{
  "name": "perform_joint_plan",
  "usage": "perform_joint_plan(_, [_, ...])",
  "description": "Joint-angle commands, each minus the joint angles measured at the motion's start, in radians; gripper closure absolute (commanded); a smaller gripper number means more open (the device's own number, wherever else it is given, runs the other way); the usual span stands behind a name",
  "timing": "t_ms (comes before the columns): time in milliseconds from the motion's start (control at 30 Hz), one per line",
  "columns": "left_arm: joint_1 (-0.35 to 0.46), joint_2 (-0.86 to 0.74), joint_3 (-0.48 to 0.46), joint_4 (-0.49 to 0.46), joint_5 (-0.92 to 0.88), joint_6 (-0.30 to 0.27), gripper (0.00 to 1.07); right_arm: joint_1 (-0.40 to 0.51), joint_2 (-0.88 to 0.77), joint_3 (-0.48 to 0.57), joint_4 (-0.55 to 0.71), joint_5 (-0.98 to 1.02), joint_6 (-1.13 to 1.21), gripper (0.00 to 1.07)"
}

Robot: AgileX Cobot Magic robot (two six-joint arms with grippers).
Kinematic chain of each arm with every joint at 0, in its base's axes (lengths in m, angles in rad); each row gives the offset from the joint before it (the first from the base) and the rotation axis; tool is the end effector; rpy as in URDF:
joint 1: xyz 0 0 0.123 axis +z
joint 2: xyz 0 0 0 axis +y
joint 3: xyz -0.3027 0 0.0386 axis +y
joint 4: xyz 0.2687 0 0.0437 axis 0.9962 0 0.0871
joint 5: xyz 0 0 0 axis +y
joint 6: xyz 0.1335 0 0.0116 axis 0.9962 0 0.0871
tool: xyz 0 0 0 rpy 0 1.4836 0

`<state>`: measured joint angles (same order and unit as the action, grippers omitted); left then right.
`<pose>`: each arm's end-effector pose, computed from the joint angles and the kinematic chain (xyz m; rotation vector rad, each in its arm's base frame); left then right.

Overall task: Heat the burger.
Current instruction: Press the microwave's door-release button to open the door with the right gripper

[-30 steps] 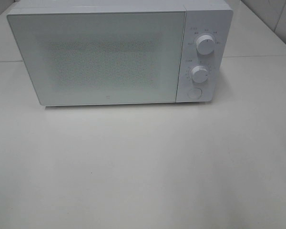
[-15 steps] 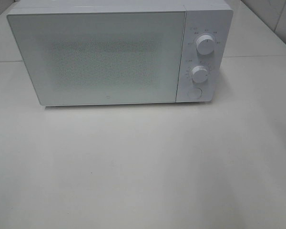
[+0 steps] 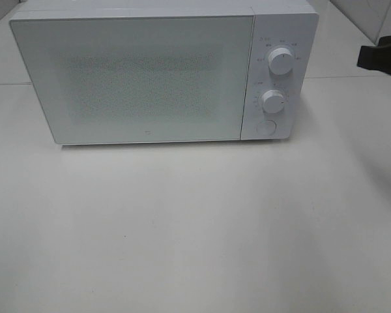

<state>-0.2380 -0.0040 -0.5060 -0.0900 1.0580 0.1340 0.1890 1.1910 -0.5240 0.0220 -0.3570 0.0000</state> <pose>0.0267 -0.0173 0.2704 0.3804 1.9968 -0.1730 0.2874 0.0539 0.2569 -0.1455 1.7900 0.1432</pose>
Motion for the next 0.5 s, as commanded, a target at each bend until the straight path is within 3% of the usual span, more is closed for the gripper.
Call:
perform_joint_plan(33, [0.003,-0.021,0.004,-0.008,-0.016,-0.005,1.06,-0.001,0.064,-0.004,-0.004,-0.053,0.006,1.07])
perform_joint_plan(267, [0.003,-0.021,0.004,-0.008,-0.016,-0.005,1.06,0.002,0.170,-0.004,-0.004,-0.082,0.026,1.07])
perform_joint_plan(500, [0.003,-0.021,0.004,-0.008,-0.016,-0.005,1.06,0.158,0.321,-0.004,-0.002,-0.207,0.055,1.07])
